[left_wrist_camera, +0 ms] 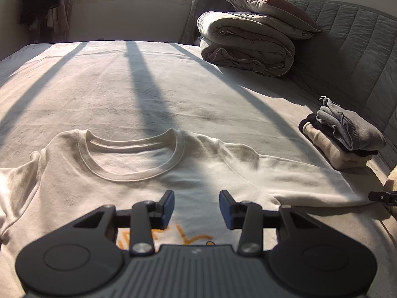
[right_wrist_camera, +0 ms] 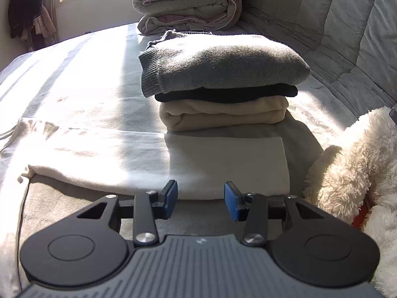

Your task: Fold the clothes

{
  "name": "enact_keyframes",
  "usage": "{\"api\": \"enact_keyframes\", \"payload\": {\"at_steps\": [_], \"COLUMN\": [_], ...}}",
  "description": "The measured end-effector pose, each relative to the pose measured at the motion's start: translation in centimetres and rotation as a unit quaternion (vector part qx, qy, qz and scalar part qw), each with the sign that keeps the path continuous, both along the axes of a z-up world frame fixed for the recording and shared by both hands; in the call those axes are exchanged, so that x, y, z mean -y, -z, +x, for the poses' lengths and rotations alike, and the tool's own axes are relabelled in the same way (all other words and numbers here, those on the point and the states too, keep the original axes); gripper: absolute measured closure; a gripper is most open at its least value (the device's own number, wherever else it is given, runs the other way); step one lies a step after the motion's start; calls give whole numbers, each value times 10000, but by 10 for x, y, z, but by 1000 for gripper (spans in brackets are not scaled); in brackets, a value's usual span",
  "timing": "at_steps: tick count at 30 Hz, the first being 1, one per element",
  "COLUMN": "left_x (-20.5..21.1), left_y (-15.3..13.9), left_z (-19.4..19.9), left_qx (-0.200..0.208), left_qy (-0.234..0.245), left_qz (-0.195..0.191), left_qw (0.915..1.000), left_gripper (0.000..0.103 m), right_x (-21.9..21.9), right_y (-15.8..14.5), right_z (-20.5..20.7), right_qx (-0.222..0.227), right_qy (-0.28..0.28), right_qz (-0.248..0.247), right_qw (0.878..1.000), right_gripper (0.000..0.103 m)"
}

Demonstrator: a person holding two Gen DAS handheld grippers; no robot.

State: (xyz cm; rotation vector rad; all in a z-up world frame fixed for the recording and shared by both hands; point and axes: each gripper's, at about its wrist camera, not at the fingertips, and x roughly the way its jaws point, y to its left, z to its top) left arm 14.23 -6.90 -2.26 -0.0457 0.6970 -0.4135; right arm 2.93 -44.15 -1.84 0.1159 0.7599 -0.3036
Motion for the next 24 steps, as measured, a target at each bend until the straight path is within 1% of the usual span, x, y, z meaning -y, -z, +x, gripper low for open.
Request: {"api": "enact_keyframes", "payload": {"at_steps": [4,9,14,16,18,20,21,22,24], "left_x": [-48,-115,-183,-212,-246,-281,-304,-316,-345], "left_y": [-15,-26,-31,-31,-30,-29,-26,-23,-16], "left_z": [-9,-21,-36,-41,-49,-57,-63,-67,-75], "left_qx": [23,-41,-140,-242,-475,-710,-853,-936,-1125], "left_qy": [-376,-908,-1492,-1758,-2167,-2577,-2824,-2965,-3293], "left_qz": [182,264,304,223,-143,-519,-837,-995,-1263], "left_qw": [9991,9955,9882,9839,9750,9622,9518,9452,9290], "left_gripper": [60,60,60,60,60,60,59,59,59], "right_x": [-32,-83,-144,-167,-188,-209,-219,-230,-250], "right_y": [-15,-33,-49,-53,-56,-57,-57,-58,-60], "right_z": [11,29,45,51,56,61,64,66,70], "right_qx": [65,127,193,194,201,200,198,198,197], "right_qy": [-280,-666,-1202,-1405,-1588,-1751,-1832,-1909,-2066], "right_qz": [-31,-190,-375,-435,-471,-467,-460,-450,-428], "right_qw": [9996,9975,9919,9889,9860,9832,9818,9804,9773], "right_gripper": [57,56,55,55,55,55,55,55,55]}}
